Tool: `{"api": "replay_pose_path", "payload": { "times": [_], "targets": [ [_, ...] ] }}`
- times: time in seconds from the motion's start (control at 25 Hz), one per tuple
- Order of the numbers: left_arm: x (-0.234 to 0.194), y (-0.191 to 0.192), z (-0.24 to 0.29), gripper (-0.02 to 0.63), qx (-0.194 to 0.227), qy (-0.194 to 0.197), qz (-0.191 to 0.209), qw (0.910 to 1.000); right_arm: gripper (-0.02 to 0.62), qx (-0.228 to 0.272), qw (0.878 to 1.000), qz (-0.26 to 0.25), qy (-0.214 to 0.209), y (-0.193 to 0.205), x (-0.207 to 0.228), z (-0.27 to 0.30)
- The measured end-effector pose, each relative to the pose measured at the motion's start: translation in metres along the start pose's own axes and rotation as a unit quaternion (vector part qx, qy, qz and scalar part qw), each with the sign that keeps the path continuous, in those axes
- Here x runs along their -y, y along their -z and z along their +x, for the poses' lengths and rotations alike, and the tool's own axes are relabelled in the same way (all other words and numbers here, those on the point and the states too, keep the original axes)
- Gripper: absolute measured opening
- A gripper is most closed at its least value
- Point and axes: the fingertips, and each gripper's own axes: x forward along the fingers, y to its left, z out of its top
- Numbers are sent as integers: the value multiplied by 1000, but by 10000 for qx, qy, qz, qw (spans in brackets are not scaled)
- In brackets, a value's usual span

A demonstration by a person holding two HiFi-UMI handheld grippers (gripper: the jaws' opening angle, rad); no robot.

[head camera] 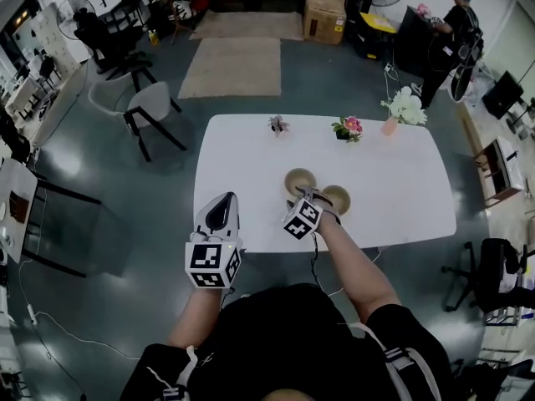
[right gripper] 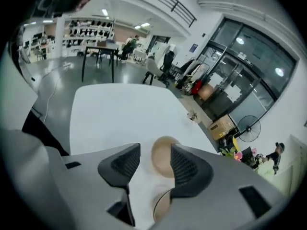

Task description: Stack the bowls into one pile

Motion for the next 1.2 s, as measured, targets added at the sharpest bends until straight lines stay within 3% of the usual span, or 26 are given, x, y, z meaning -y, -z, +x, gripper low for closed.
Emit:
{"api": "replay_pose_path", "payload": {
  "times": [0.24, 0.4, 0.48, 0.6, 0.88, 1.2],
  "targets": [
    [-19, 13, -8, 14, -109, -300, -34, 9995, 209, -822, 9938, -747, -78, 33, -10, 55],
    [-27, 19, -18, 14, -192, -459, -36, 9988, 165, -1008, 9907, -906, -59, 43, -15, 71],
    [-31, 22, -22, 14, -223, -508, -38, 9985, 135, -977, 9902, -1001, -42, 41, -18, 74],
    [-36, 20, -29, 14, -217, -559, -52, 9982, 29, -740, 9911, -1107, 63, 26, -20, 68],
    [-36, 20, -32, 14, -238, -468, -71, 9986, 25, -232, 9937, -1068, 259, -11, -21, 36],
    [-14, 17, -19, 14, -223, -44, -52, 9997, 23, 151, 9927, -960, 719, -24, -2, -9]
  ]
}}
